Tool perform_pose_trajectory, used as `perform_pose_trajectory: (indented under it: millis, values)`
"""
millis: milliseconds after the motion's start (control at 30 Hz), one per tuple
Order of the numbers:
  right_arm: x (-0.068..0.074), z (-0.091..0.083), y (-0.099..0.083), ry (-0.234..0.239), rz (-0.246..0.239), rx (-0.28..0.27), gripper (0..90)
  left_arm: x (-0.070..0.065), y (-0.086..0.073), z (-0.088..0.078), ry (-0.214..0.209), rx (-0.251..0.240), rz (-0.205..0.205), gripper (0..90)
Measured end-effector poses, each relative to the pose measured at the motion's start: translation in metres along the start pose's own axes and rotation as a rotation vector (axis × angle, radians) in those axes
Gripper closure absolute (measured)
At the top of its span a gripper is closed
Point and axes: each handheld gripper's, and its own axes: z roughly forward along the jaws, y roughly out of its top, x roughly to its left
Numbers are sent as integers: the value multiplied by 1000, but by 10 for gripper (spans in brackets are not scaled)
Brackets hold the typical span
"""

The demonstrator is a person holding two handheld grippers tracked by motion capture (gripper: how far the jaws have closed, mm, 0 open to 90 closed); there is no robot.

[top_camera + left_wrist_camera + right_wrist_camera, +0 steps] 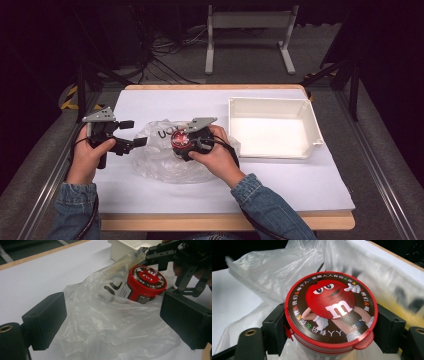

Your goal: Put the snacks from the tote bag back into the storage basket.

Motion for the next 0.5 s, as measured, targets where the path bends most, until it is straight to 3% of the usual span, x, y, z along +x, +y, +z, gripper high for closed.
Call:
perform_pose_trajectory:
  millis: [500]
  values:
    - [6, -25, 27, 51, -66, 13, 254, 3, -4, -9, 18, -12, -14, 79]
